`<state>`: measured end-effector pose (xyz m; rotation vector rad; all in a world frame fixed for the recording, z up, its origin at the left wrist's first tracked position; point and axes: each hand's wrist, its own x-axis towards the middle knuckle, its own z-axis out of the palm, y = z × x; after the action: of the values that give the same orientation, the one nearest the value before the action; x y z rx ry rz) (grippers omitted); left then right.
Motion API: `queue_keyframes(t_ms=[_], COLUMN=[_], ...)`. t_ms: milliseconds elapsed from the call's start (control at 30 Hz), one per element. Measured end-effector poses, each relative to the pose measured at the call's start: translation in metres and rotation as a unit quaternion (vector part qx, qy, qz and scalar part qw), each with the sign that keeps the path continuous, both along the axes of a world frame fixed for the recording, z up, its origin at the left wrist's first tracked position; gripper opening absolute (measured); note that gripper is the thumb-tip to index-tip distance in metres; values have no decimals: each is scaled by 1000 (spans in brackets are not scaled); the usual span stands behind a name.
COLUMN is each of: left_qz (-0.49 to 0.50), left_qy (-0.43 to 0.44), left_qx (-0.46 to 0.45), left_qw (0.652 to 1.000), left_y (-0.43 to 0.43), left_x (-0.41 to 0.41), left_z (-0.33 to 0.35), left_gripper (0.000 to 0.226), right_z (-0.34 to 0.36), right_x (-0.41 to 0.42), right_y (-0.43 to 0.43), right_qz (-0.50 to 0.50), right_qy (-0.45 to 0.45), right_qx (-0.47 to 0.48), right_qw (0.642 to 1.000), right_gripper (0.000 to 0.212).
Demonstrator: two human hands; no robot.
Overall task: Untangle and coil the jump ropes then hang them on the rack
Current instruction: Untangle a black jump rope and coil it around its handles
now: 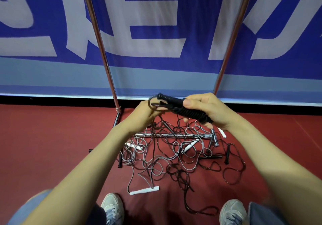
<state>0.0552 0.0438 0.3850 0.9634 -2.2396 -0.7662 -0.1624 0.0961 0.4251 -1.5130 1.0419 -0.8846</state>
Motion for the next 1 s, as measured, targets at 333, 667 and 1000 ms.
queue_keyframes(t_ms=[333, 667, 1000], left_qz=[-18, 68, 108], left_qy=[-76, -47, -143], left_qx=[95, 15, 157], left_qw=[992, 996, 971], left_y=[4, 16, 12], left_x=[-7, -25, -23], left_z=[21, 25, -7], left_gripper=[2, 10, 23], right_z=[-5, -19, -18], right_x=[-2, 0, -6], right_y=[-3, -8, -14], right_qz=[98, -15, -206], right_qy=[278, 456, 521], right_qx=[83, -110, -192], right_qw=[952, 883, 806], right_gripper=[35, 44, 48])
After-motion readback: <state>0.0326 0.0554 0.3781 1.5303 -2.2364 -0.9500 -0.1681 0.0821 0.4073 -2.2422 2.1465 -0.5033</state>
